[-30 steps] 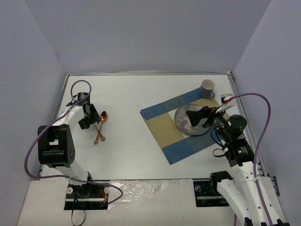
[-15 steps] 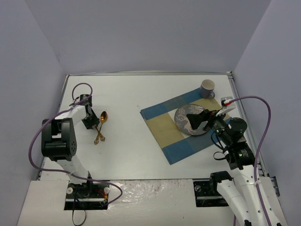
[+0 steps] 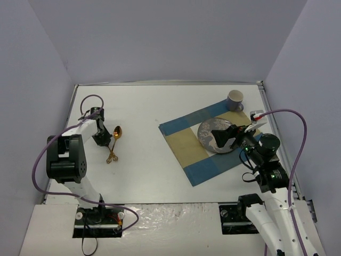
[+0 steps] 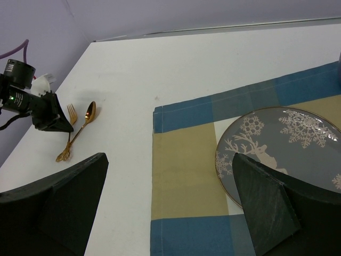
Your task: Set the dinner table for one person
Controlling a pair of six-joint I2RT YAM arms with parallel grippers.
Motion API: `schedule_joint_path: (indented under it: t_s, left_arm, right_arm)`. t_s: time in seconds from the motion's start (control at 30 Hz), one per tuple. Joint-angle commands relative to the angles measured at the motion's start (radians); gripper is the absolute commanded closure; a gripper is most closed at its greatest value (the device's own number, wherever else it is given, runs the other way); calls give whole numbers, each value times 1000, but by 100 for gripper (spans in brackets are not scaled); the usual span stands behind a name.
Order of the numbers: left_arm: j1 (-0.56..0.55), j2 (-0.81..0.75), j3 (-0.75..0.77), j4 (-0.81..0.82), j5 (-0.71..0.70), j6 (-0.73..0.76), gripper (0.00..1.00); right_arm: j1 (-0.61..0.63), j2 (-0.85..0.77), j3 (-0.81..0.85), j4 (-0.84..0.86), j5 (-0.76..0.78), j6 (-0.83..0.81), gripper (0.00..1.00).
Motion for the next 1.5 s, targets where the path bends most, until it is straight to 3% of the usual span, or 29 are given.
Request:
schedule_joint_path:
  t_s: [0.0,0.27,0.57,0.9,1.47]
  left_arm:
    - [-60,-147,92,-148,-46,-60,100]
    - [-475,-192,227,-263,-103,-340,100]
    - [-769,-35,344,-166,-143,-634,100]
    - [-946,187,504,-100,-176,-789,100]
    - [-1011,373,631,-126,-189,-889,100]
  right_arm:
    - [10,6,59,41,13,-6,0]
    - [10,4,136,-31,54,-2,0]
    - [11,-30,179,-104,57,11,0]
    - [21,-71,232,-169,83,14,0]
    - [61,-152,249,-270,145,-17,0]
